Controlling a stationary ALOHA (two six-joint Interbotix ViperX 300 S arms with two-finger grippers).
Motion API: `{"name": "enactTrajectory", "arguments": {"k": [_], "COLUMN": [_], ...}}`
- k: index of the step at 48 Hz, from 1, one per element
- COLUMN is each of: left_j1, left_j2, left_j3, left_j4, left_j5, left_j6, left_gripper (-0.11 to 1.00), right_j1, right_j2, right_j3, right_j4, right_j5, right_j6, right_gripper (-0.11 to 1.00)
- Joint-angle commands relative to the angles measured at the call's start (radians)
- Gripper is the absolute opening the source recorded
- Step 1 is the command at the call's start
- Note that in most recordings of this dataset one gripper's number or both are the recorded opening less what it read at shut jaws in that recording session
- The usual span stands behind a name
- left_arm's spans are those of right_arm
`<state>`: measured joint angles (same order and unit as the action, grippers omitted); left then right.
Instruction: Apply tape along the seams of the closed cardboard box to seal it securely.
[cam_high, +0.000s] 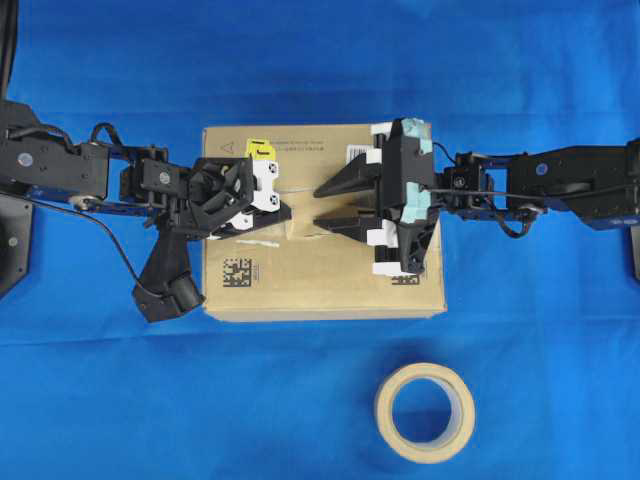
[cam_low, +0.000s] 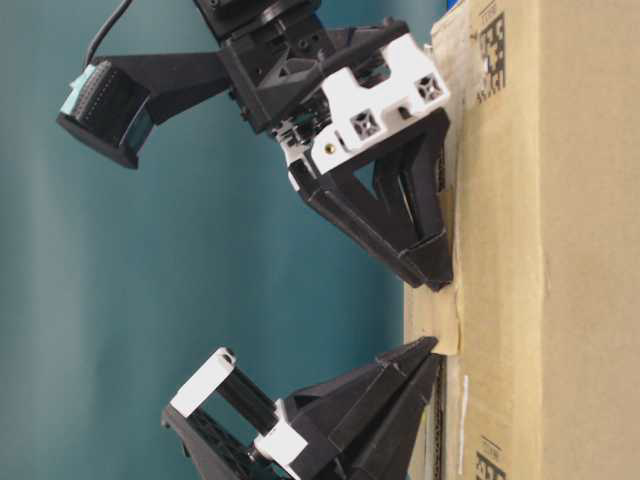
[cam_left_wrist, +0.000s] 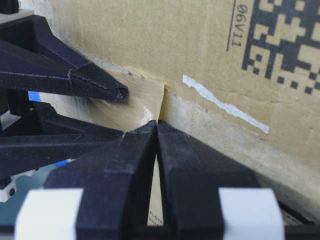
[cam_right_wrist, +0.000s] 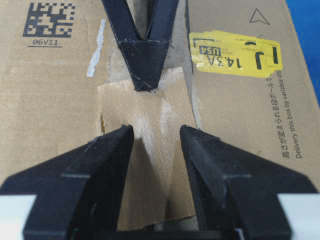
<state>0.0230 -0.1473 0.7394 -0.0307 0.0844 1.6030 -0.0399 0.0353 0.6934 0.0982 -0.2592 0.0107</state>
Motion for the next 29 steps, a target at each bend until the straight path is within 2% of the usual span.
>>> {"name": "enactTrajectory", "arguments": {"k": [1, 29], "left_j1": [0.002, 0.002], "left_j2": [-0.006, -0.006], "left_j3": [-0.025, -0.031], "left_j4": [0.002, 0.002], "left_j5": [-0.002, 0.018], "left_j6": [-0.002, -0.026], "left_gripper": [0.01, 0.01], "right_j1": [-0.003, -0.005], "right_j2": [-0.014, -0.014], "right_j3": [-0.003, -0.003], "right_j4": [0.005, 0.006], "right_j5": [0.003, 0.032], "right_j6": [-0.003, -0.005], "right_gripper": [0.53, 0.53]}}
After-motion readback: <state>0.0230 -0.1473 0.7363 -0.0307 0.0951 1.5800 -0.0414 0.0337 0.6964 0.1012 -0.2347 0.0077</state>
